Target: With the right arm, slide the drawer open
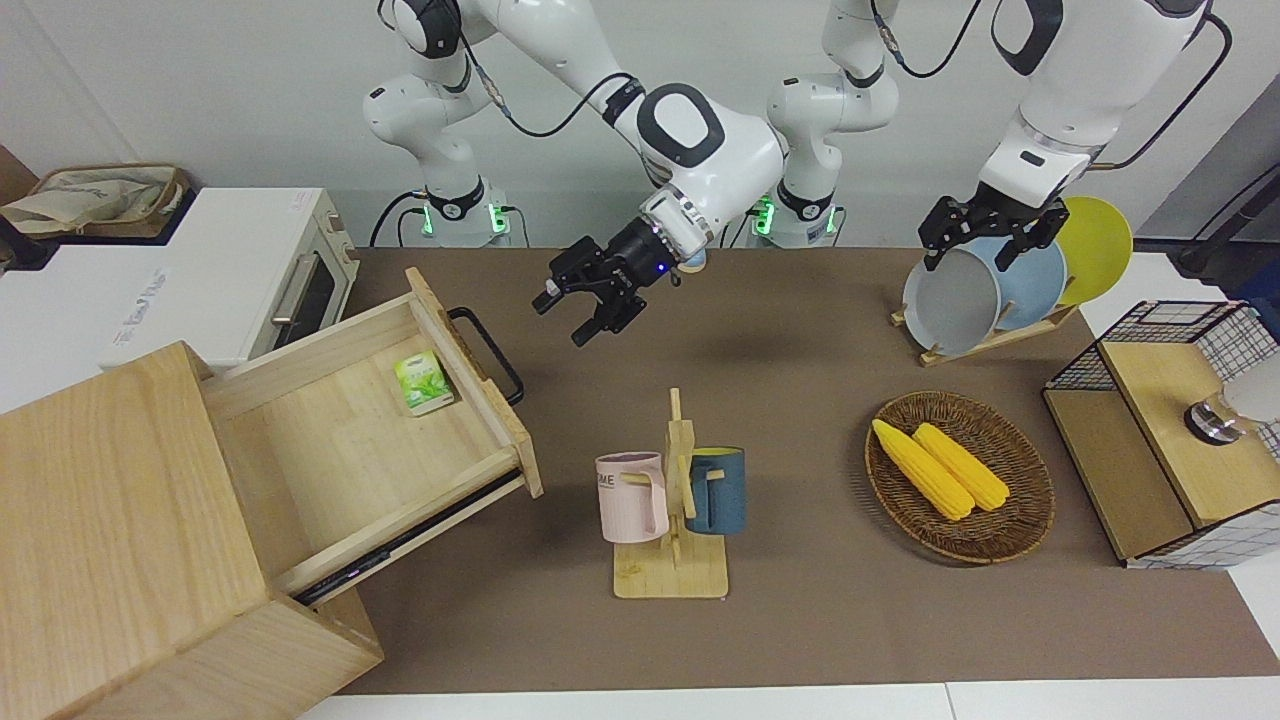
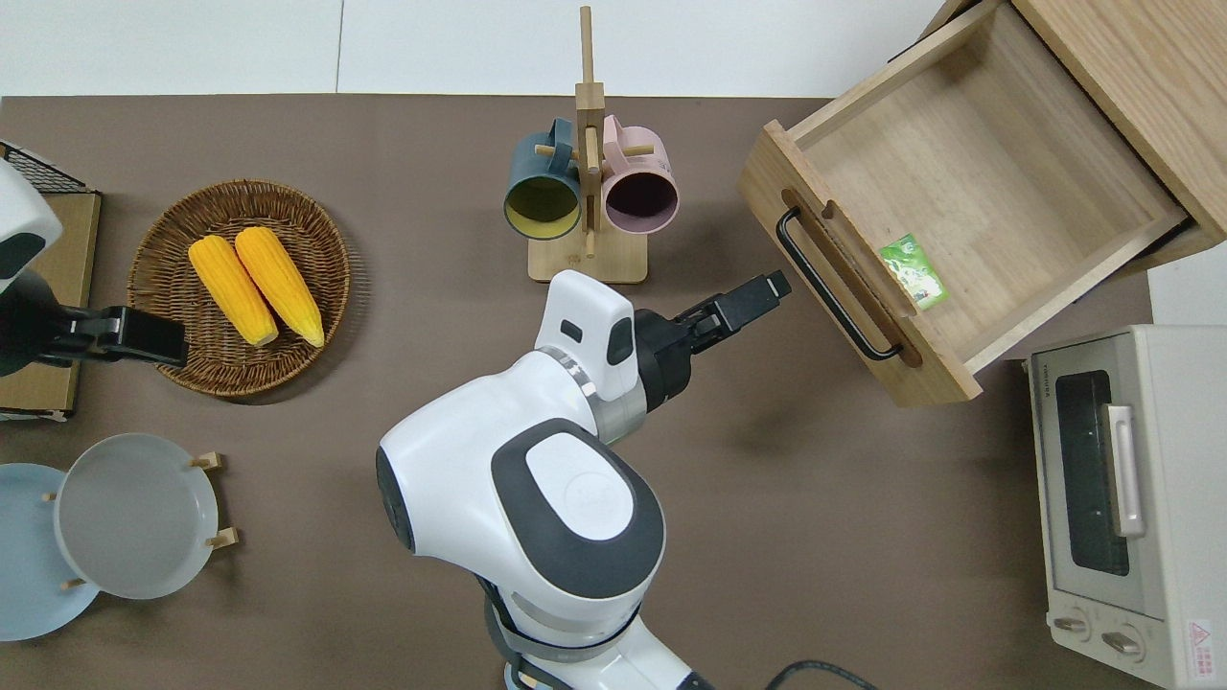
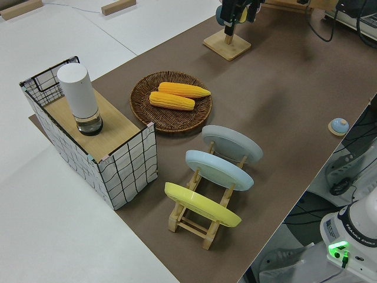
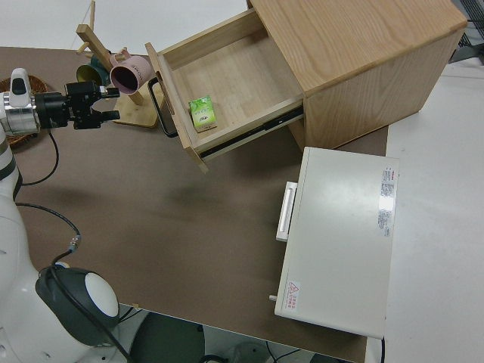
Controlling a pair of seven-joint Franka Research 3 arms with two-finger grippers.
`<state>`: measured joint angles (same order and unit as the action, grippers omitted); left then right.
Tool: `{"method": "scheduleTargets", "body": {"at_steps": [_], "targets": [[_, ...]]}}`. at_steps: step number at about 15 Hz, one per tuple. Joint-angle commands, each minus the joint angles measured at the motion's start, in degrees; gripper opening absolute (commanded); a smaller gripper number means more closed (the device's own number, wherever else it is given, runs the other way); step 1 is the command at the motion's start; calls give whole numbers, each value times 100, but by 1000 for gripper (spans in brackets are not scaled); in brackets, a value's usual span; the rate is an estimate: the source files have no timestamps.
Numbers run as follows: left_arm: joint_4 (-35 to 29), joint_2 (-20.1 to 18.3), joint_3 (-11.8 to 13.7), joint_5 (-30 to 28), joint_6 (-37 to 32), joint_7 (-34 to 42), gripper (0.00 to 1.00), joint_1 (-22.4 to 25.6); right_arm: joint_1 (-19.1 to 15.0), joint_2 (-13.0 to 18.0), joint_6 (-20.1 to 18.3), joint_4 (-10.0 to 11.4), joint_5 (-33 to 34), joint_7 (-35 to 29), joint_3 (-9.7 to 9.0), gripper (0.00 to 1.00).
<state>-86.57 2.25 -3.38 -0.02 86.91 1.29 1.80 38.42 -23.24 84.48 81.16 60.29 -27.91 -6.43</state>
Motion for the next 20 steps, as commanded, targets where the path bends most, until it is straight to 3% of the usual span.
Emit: {"method": "scheduleTargets", "body": {"at_steps": [1,7,12,20], "targets": [[140,65,-40,98,-113,56,993,31,-544,565,480,-13,-1331,128,-42,983],[140,65,-40,98,-113,56,993,31,-1494,1216,657,-13,-3196,338,-42,983],[140,65,-40,98,-113,56,993,31,-2469,1647,728,-4,-4698,1085,-16,983],[140,65,-40,98,-113,56,993,31,-3823,1779,710,40,-6212,2421,28,983]]}}
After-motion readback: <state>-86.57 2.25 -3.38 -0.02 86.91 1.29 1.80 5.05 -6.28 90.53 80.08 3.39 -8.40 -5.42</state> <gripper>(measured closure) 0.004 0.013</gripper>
